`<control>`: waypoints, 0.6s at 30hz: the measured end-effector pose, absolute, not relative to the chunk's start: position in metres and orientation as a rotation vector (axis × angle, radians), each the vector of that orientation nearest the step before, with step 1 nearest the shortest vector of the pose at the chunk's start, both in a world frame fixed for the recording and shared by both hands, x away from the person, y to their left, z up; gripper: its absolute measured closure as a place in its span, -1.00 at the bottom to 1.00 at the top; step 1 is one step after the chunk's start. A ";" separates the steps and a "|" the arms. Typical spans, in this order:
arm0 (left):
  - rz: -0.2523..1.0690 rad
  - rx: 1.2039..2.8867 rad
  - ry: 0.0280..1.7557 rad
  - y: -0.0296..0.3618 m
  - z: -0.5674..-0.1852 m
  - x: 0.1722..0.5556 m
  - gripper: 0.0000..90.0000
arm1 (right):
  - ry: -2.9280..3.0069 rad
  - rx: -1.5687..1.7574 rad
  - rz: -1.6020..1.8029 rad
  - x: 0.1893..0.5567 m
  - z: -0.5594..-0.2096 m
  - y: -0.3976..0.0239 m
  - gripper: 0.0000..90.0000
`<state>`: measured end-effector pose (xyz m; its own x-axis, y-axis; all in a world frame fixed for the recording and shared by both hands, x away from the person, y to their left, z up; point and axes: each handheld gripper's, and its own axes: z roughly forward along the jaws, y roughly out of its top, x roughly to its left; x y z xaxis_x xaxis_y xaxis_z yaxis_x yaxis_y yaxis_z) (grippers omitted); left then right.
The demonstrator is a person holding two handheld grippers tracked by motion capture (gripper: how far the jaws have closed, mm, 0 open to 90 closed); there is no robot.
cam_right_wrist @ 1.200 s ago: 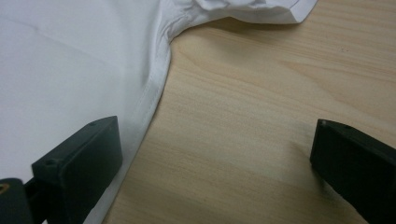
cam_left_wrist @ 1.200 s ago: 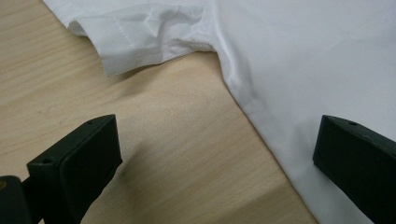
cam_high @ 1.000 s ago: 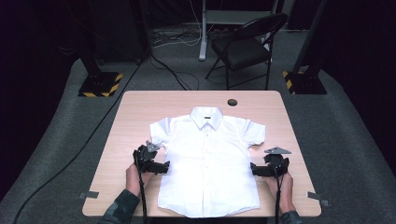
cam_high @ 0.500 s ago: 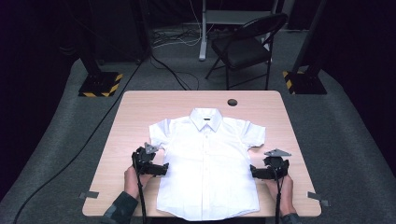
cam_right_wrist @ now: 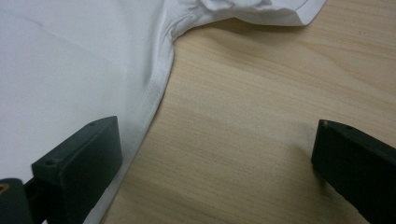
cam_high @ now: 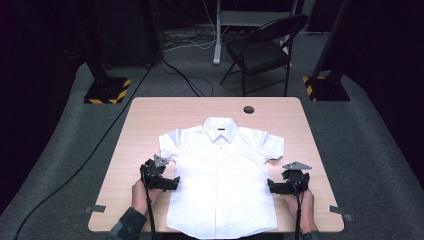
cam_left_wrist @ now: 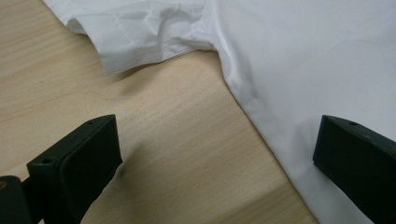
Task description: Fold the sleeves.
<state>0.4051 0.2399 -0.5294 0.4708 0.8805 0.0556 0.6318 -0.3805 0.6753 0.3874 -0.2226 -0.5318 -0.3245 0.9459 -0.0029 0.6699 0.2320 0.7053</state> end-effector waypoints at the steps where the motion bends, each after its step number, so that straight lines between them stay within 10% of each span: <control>1: 0.555 2.139 1.247 0.240 -0.529 0.405 -0.99 | 2.079 1.483 0.854 0.387 -0.532 -0.222 -0.98; 18: 0.538 2.131 1.251 0.242 -0.530 0.403 -0.99 | 2.076 1.480 0.859 0.386 -0.533 -0.223 -1.00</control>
